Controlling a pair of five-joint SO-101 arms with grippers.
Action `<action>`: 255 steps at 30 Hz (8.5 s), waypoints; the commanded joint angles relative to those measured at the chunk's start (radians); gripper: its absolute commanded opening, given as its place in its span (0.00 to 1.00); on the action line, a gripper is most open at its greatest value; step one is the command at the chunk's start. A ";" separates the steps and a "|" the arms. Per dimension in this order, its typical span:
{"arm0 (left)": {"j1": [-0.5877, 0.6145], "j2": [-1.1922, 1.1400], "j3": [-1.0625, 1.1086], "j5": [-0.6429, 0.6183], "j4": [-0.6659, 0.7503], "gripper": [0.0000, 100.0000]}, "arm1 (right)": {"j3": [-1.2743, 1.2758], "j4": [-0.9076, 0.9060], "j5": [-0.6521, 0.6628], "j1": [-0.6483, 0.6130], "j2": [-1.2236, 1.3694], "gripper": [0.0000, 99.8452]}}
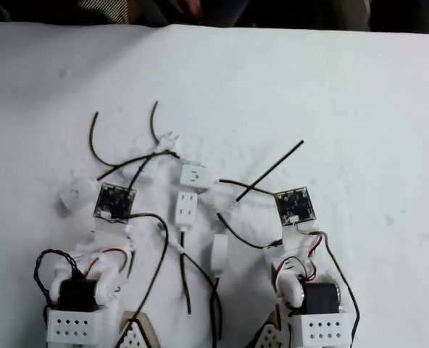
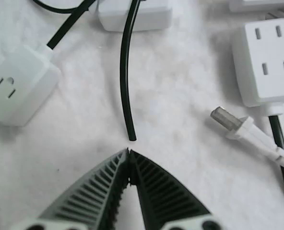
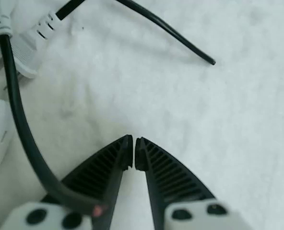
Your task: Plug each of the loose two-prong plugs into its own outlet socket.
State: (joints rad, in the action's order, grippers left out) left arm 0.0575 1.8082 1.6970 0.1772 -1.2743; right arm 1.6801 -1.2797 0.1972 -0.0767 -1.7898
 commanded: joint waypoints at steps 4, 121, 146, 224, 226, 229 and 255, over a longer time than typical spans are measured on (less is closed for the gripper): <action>-0.007 0.002 -0.003 0.003 -0.003 0.02 | 0.011 0.010 -0.006 0.005 -0.008 0.02; -0.140 -0.751 -0.764 0.233 -0.023 0.16 | -0.822 -0.088 0.150 -0.038 0.829 0.06; 0.404 -0.852 -0.784 0.130 0.011 0.16 | -0.944 -0.036 0.029 -0.835 1.099 0.12; 0.398 -0.851 -0.525 0.121 0.273 0.16 | -1.424 -0.259 0.262 -0.486 1.383 0.02; 0.398 -0.851 -0.512 0.121 0.298 0.16 | -1.498 -0.323 0.278 -0.423 1.382 0.02; 0.398 -0.851 -0.512 0.121 0.299 0.16 | -1.567 -0.395 0.311 -0.325 1.383 0.02; 0.398 -0.851 -0.511 0.121 0.298 0.16 | -1.404 -0.410 0.000 0.168 1.383 0.02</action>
State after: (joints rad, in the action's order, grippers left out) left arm 0.4580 0.9613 1.1907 0.3076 -0.9904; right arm 0.2547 -1.6909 0.2401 0.0798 -0.3659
